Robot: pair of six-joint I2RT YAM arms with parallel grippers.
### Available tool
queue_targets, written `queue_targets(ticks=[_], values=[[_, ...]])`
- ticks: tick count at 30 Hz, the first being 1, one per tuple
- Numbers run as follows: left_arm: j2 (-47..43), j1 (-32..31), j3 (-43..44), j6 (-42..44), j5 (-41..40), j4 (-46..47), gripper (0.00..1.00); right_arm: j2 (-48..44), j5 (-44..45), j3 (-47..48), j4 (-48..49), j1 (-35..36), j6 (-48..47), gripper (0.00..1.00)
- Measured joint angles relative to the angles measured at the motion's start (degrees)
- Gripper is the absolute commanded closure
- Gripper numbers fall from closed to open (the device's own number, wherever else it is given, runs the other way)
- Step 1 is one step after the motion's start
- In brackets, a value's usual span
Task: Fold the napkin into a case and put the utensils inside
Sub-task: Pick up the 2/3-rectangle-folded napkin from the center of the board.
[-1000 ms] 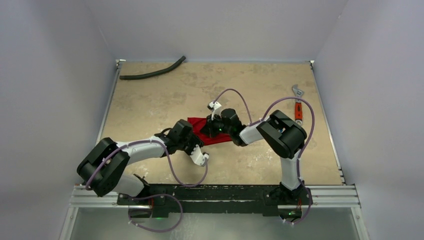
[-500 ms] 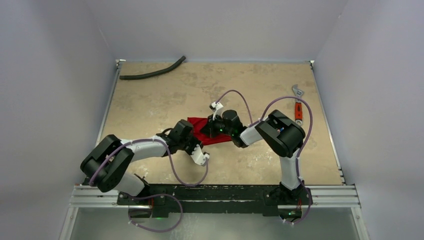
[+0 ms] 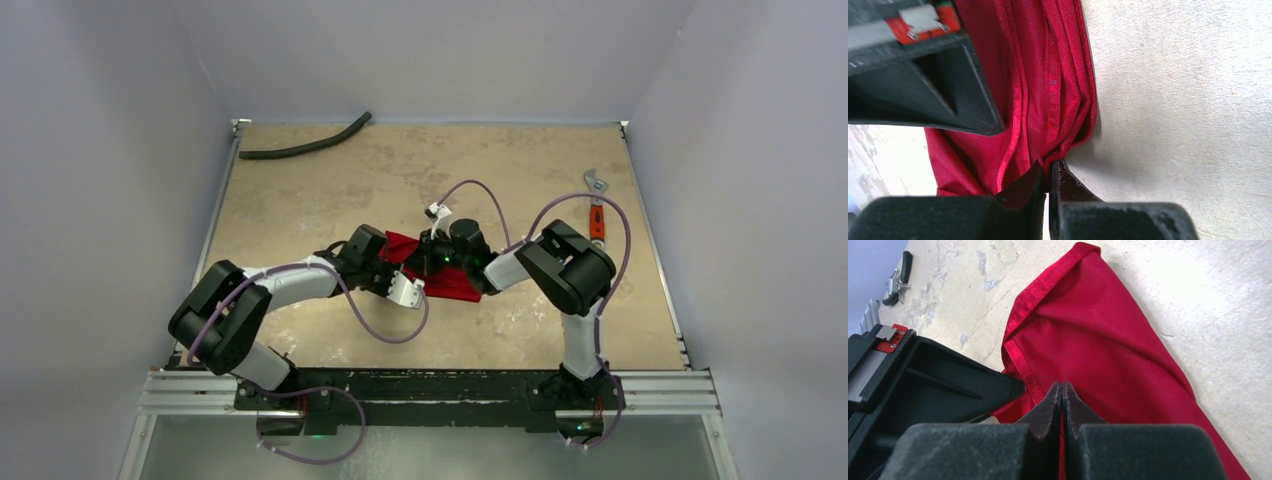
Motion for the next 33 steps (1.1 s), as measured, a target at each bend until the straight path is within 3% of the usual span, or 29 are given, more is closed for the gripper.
queue_targets(ticks=[3, 9, 13, 14, 15, 19, 24, 29, 33], values=[[0.0, 0.4, 0.3, -0.3, 0.8, -1.0, 1.00, -2.1, -0.9, -0.5, -2.3, -0.9, 1.0, 0.77], [-0.1, 0.9, 0.5, -0.3, 1.7, -1.8, 1.00, -10.9, -1.4, -4.1, -2.4, -2.7, 1.4, 0.45], [-0.4, 1.2, 0.5, -0.3, 2.4, -2.6, 1.00, -16.9, 0.5, -7.1, -0.3, -3.1, -0.6, 0.17], [-0.5, 1.2, 0.5, -0.3, 2.6, -2.8, 1.00, -18.4, 2.0, -8.9, 1.7, -3.1, -1.8, 0.04], [-0.6, 1.2, 0.5, -0.3, 2.7, -3.2, 1.00, -19.6, 3.3, -10.9, 3.7, -3.1, -2.7, 0.01], [-1.6, 1.4, 0.5, -0.3, 3.3, -4.6, 1.00, -20.0, 8.5, -23.0, 19.8, -3.0, -5.4, 0.01], [-3.7, 1.6, 0.3, -0.3, 3.5, -6.1, 1.00, -6.8, 8.7, -27.3, 31.8, -3.9, -5.5, 0.01], [-7.3, 3.0, -0.9, 0.2, 4.1, -8.1, 1.00, -8.9, 12.1, -27.3, 31.7, -2.9, -7.6, 0.01], [-8.0, 3.4, -2.1, 0.4, 4.3, -9.0, 1.00, -20.2, 16.0, -23.8, 26.1, -2.4, -12.6, 0.01]])
